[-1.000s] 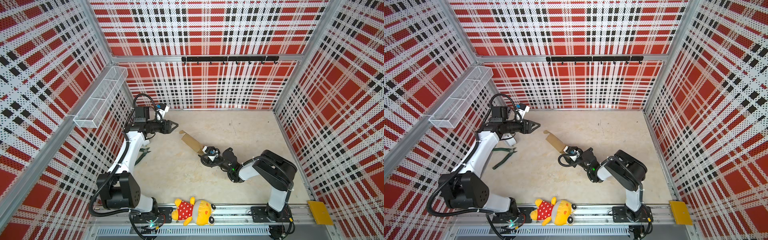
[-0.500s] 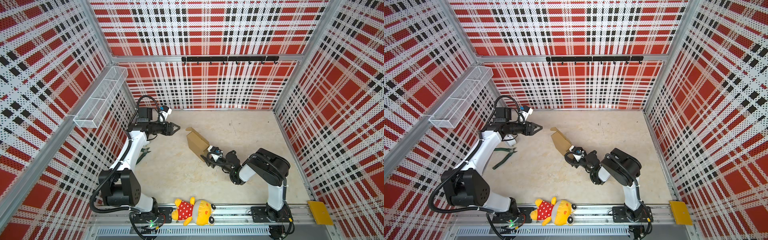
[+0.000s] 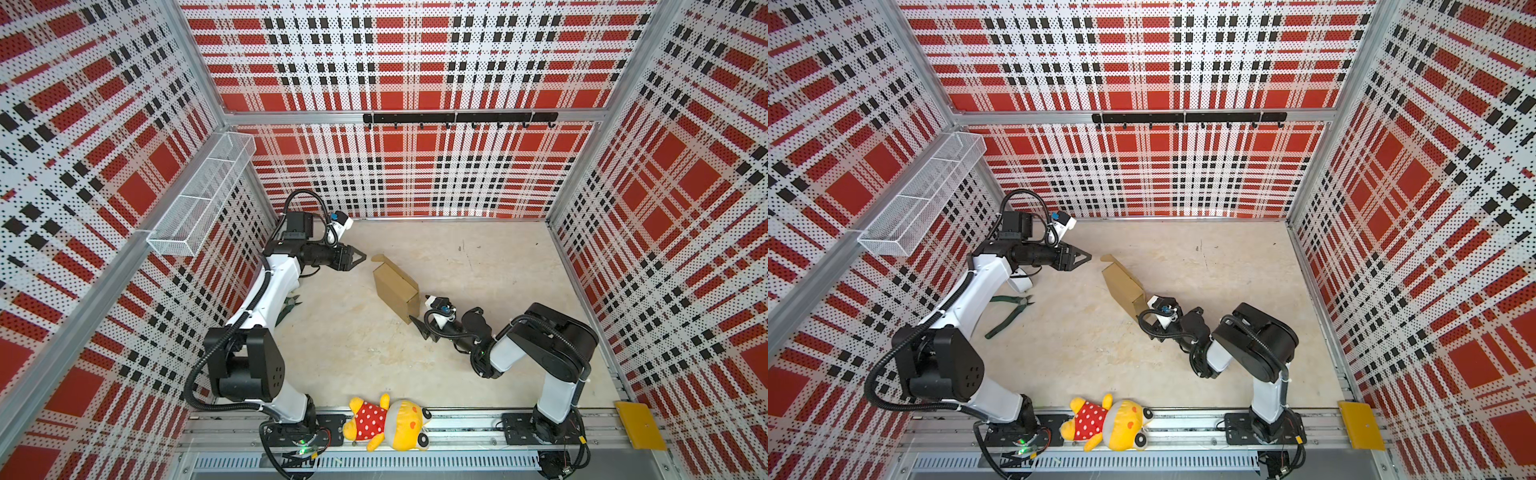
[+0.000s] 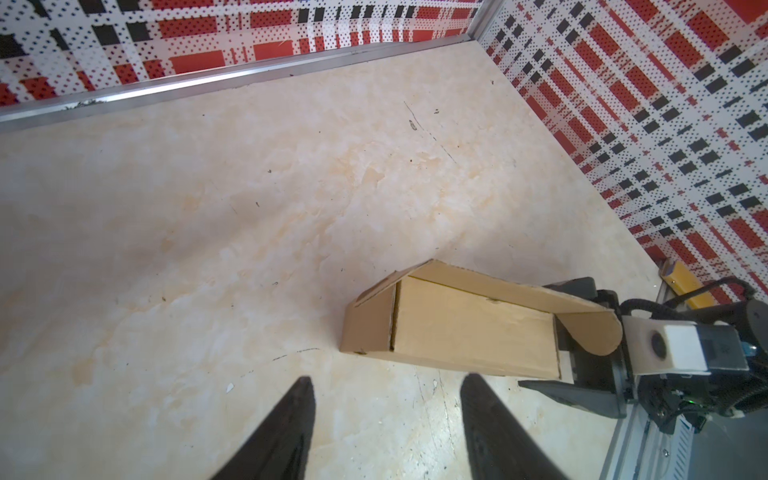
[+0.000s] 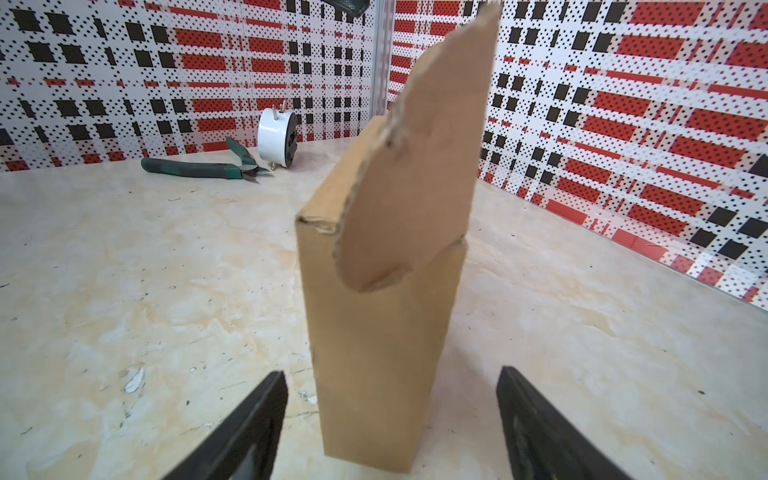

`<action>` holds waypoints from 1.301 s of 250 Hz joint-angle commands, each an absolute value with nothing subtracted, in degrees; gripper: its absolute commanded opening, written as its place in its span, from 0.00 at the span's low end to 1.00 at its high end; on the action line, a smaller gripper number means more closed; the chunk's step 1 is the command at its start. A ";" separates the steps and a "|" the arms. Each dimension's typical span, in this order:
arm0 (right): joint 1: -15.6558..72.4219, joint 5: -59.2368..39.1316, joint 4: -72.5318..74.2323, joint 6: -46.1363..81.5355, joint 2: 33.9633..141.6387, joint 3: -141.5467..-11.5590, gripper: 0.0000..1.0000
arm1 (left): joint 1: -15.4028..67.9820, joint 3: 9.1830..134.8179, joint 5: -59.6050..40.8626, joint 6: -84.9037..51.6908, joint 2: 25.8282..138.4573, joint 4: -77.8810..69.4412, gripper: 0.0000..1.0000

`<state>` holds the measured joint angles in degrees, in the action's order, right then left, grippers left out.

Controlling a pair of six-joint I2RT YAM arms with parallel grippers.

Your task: Fold the paper box

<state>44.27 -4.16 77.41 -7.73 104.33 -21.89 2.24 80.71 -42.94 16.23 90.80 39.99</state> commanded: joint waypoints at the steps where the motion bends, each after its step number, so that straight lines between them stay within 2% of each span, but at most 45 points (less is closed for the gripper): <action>1: 44.12 -2.93 80.11 -7.00 100.20 -19.37 0.81 | 3.73 84.06 -43.19 21.63 93.29 42.27 0.60; 50: 42.00 -7.01 74.09 -4.50 93.05 -16.68 0.76 | 4.29 84.68 -44.08 29.17 94.81 38.95 0.61; 80: 38.94 -13.31 68.64 -0.87 87.78 -16.24 0.72 | 4.67 84.99 -43.95 34.59 96.34 38.85 0.62; 138: 37.22 -15.45 41.97 -4.10 74.93 -21.87 0.70 | 6.10 88.00 -41.65 38.92 99.93 42.63 0.62; 172: 34.80 -16.61 33.09 -5.68 70.50 -24.28 0.68 | 7.69 88.86 -40.16 41.00 101.36 42.75 0.62; 221: 34.19 -18.06 24.61 -10.50 70.78 -29.64 0.67 | 8.87 90.17 -40.09 39.97 102.49 44.11 0.60; 325: 34.14 -22.51 22.20 -13.32 76.24 -37.15 0.63 | 9.63 90.65 -42.28 37.09 102.14 48.34 0.47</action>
